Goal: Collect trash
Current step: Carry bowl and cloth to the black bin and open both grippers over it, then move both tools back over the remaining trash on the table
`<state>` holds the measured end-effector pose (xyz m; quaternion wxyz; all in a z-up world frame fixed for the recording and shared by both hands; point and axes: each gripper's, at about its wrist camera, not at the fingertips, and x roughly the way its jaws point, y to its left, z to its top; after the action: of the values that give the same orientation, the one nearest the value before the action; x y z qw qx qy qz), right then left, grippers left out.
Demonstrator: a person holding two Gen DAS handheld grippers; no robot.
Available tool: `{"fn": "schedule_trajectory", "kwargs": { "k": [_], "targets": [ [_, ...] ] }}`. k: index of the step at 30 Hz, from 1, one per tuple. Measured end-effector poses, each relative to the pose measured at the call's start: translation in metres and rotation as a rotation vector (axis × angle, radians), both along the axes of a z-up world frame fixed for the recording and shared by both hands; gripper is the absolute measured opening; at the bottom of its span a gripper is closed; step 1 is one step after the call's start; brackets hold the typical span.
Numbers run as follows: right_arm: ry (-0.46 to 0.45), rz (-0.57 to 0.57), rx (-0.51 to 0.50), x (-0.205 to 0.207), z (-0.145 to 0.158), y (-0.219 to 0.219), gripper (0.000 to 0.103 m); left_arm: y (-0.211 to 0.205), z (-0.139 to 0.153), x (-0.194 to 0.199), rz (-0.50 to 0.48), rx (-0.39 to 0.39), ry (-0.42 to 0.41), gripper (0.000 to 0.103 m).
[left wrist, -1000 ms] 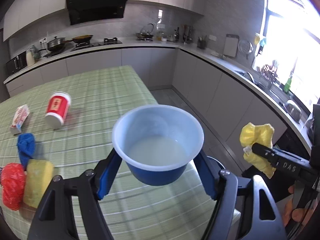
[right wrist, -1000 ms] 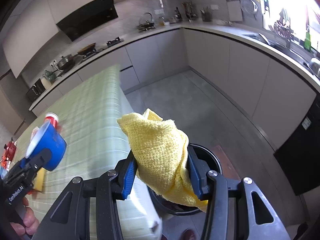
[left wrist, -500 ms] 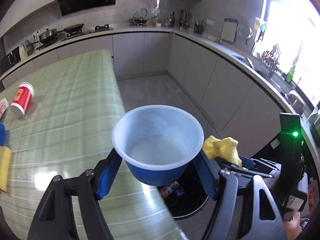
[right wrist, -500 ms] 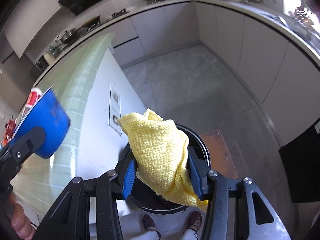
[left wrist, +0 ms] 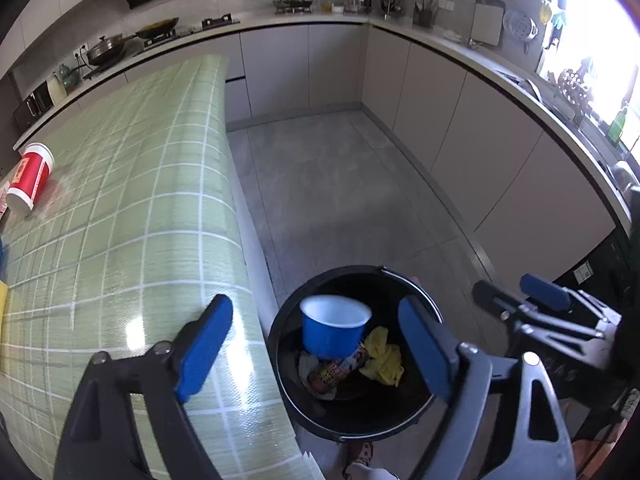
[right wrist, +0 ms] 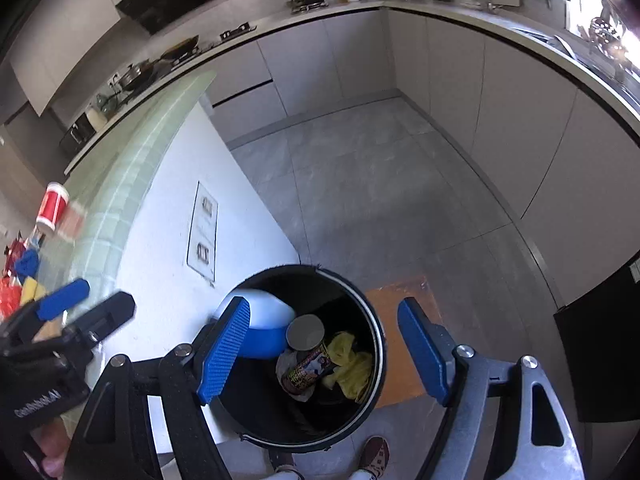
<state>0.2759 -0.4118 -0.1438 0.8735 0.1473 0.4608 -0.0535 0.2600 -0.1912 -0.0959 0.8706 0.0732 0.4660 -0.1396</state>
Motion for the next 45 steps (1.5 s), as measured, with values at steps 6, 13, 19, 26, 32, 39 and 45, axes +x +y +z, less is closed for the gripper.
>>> {"fn": "schedule_trajectory", "kwargs": {
  "k": [6, 13, 19, 26, 32, 39, 45],
  "targets": [
    [-0.009, 0.015, -0.072, -0.003, 0.015, 0.010, 0.078, 0.005, 0.013, -0.006, 0.025, 0.000, -0.040, 0.086],
    [-0.048, 0.011, -0.074, -0.012, 0.061, 0.026, 0.078, 0.031, 0.047, -0.021, 0.073, -0.013, -0.082, 0.086],
    [-0.109, 0.044, -0.091, -0.020, 0.104, 0.072, 0.080, 0.070, 0.075, -0.020, 0.118, -0.030, -0.114, 0.086],
    [-0.151, 0.088, -0.090, -0.020, 0.124, 0.151, 0.080, 0.145, 0.092, -0.023, 0.171, -0.031, -0.160, 0.086],
    [-0.185, 0.132, -0.078, -0.015, 0.131, 0.224, 0.080, 0.214, 0.095, -0.026, 0.223, -0.010, -0.193, 0.086],
    [-0.192, 0.260, -0.075, -0.002, 0.135, 0.304, 0.080, 0.280, 0.098, -0.030, 0.328, -0.008, -0.204, 0.086],
    [-0.202, 0.379, -0.074, 0.012, 0.132, 0.345, 0.080, 0.319, 0.093, -0.037, 0.445, 0.003, -0.196, 0.086]
  ]
}}
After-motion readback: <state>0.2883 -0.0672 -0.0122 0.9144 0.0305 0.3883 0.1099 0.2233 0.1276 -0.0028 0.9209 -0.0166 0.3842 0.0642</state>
